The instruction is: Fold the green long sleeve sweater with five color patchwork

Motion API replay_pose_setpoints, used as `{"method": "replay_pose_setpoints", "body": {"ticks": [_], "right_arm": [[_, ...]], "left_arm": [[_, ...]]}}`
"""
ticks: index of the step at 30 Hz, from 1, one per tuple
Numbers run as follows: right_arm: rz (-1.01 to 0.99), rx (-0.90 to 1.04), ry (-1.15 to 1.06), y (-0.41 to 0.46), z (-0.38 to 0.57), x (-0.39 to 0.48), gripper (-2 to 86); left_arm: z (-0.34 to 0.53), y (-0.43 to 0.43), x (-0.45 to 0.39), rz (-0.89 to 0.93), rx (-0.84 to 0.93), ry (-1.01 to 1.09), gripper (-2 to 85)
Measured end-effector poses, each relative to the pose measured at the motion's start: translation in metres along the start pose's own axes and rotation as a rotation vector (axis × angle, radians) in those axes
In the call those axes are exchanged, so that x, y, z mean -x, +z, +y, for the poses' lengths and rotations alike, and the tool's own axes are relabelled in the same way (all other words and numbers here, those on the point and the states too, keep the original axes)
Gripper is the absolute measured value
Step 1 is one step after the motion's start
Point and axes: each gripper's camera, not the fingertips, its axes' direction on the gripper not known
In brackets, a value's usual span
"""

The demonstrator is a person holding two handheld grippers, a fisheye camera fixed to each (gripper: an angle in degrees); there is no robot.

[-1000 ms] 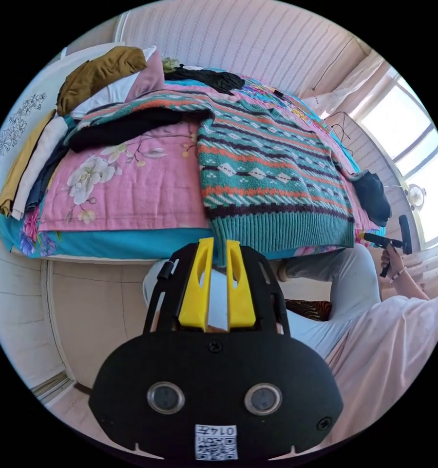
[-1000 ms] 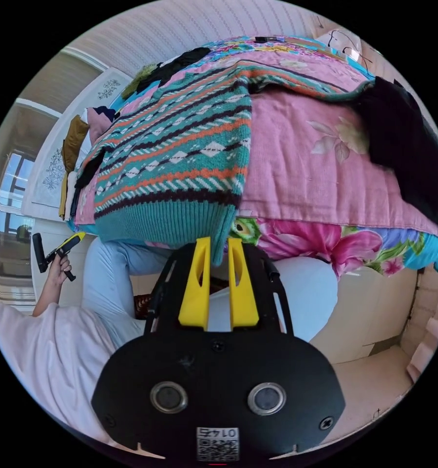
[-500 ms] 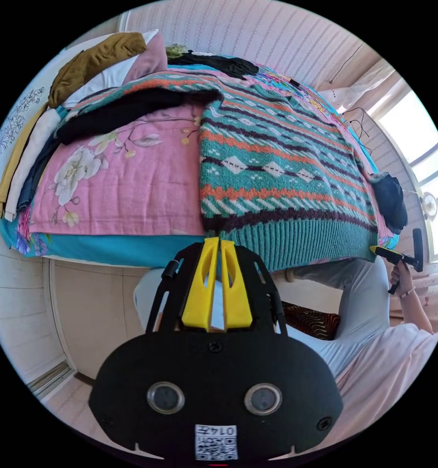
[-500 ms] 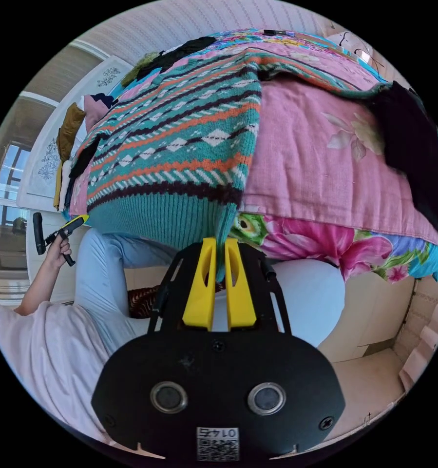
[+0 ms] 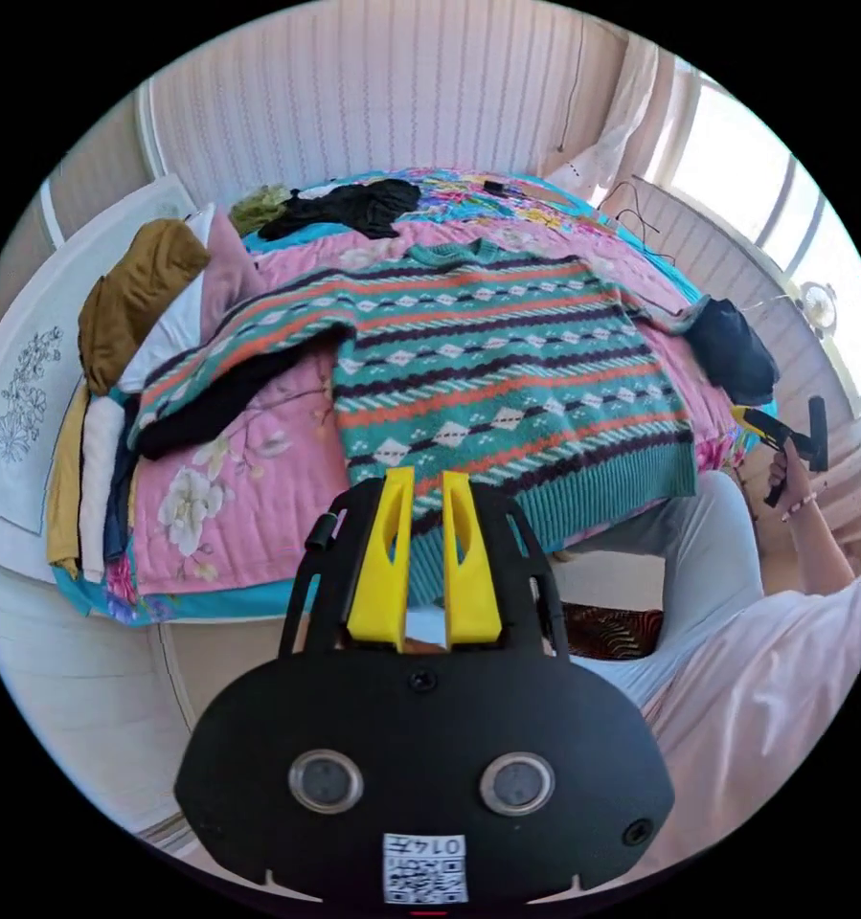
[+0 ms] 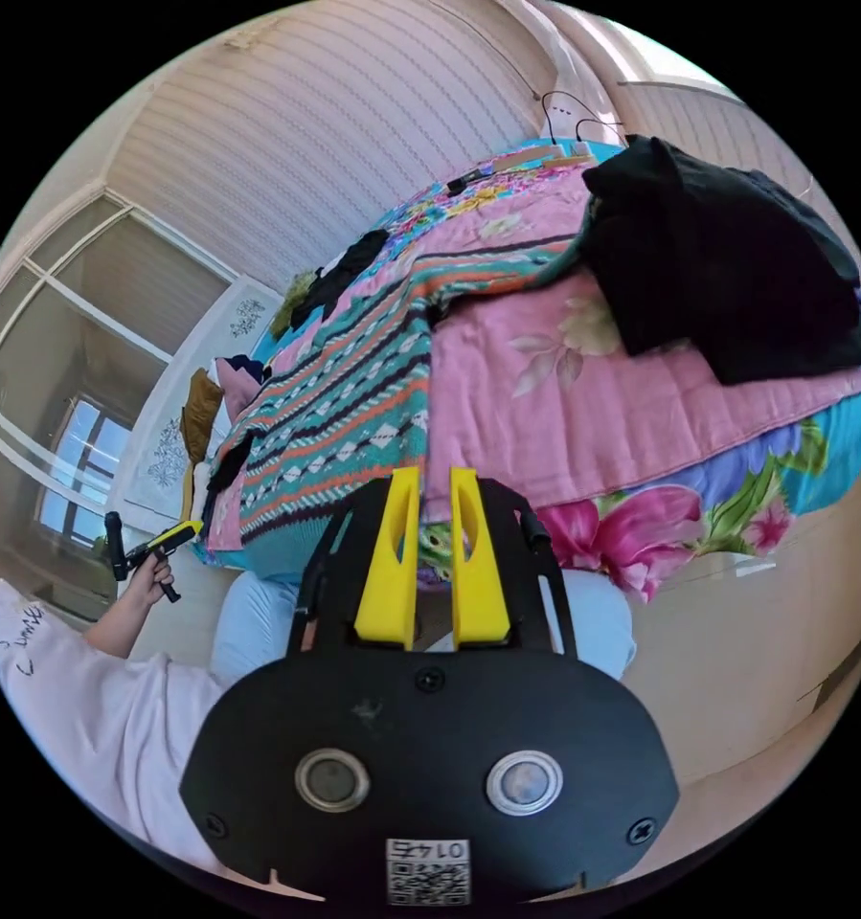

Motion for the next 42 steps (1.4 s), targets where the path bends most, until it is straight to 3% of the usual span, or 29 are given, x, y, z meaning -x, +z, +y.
{"method": "replay_pose_setpoints", "body": {"ticks": [6, 9, 12, 18, 20, 22, 27, 30, 34, 42], "right_arm": [[0.053, -0.239, 0.023, -0.029, -0.077, -0.017, 10.1], [0.164, -0.289, 0.008, -0.035, -0.124, -0.020, 11.8], [0.258, -0.247, -0.007, -0.033, -0.169, -0.021, 12.5], [0.563, -0.047, -0.159, -0.011, -0.233, 0.005, 13.7], [0.704, 0.093, -0.139, 0.005, -0.252, 0.004, 18.3], [0.710, 0.172, -0.142, 0.017, -0.261, 0.001, 19.7], [0.826, 0.249, -0.210, 0.036, -0.270, 0.012, 17.9], [0.818, 0.224, -0.241, 0.030, -0.272, 0.026, 13.4], [0.787, 0.166, -0.286, 0.017, -0.274, 0.049, 7.3], [0.685, -0.010, -0.363, -0.032, -0.275, 0.106, 5.4]], "left_arm": [[-0.164, 0.079, -0.133, 0.263, -0.038, 0.257, 7.4], [-0.229, 0.125, -0.214, 0.284, -0.036, 0.414, 8.4], [-0.273, 0.181, -0.291, 0.300, 0.040, 0.541, 9.7], [-0.303, 0.272, -0.373, 0.216, 0.092, 0.520, 10.2], [-0.305, 0.289, -0.388, 0.193, 0.089, 0.520, 10.0], [-0.307, 0.308, -0.402, 0.150, 0.098, 0.532, 9.8], [-0.311, 0.345, -0.426, 0.102, 0.138, 0.552, 8.1], [-0.312, 0.350, -0.425, 0.066, 0.107, 0.530, 3.9], [-0.320, 0.356, -0.411, 0.175, 0.124, 0.457, 1.2], [-0.337, 0.343, -0.384, 0.317, 0.108, 0.341, -1.0]]}}
